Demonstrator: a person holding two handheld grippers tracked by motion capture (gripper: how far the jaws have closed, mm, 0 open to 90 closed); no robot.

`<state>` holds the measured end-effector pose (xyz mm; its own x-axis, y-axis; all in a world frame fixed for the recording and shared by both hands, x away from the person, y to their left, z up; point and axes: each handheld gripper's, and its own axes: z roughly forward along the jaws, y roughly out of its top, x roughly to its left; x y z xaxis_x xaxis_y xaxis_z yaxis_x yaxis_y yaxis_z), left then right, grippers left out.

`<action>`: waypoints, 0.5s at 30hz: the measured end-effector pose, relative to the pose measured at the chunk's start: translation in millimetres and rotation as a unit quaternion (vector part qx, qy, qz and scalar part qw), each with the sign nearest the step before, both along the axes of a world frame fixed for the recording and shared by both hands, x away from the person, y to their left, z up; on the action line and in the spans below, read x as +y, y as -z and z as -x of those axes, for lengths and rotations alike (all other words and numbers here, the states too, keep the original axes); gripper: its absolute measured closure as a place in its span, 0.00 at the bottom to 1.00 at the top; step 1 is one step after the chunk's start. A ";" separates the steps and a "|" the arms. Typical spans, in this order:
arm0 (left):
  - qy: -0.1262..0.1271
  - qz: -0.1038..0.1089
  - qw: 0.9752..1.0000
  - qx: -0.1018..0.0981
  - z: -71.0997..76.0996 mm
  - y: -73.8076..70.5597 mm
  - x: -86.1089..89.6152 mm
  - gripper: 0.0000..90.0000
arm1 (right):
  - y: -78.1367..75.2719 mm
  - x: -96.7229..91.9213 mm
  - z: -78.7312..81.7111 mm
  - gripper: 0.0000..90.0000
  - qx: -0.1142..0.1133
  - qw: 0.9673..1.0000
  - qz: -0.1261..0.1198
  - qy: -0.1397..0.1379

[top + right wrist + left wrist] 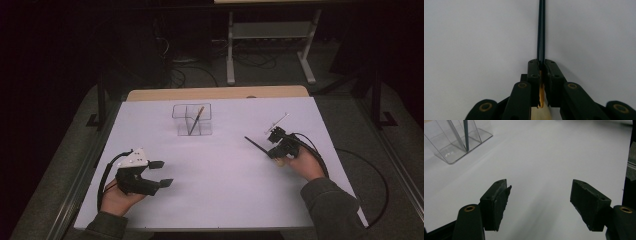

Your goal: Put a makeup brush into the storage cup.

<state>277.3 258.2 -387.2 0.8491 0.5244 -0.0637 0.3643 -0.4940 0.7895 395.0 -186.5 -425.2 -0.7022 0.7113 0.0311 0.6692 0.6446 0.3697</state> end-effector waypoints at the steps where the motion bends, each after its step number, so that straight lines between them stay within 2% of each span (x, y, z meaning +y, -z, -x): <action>1: 0.000 0.000 1.000 0.000 -0.1 -0.1 0.1 0.33 | 0.0 0.6 -0.6 0.92 0.001 1.000 0.002 -0.001; 5: -0.001 0.004 1.000 -0.001 -0.1 -0.4 0.5 0.33 | -1.2 1.8 -2.7 0.93 0.008 1.000 0.009 -0.010; 9: 0.000 0.003 1.000 -0.002 -0.3 -0.7 0.7 0.33 | -1.7 4.4 -3.2 0.93 0.005 1.000 0.018 -0.018; 15: 0.000 0.002 1.000 0.002 -0.4 -0.6 0.0 0.33 | -2.1 2.0 -5.3 0.93 0.011 1.000 0.009 -0.025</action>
<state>277.7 258.2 -386.6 0.8483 0.5250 -0.0689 0.3679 -0.4910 0.7897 400.3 -184.4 -423.0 -0.7365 0.6755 0.0351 0.6439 0.6842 0.3426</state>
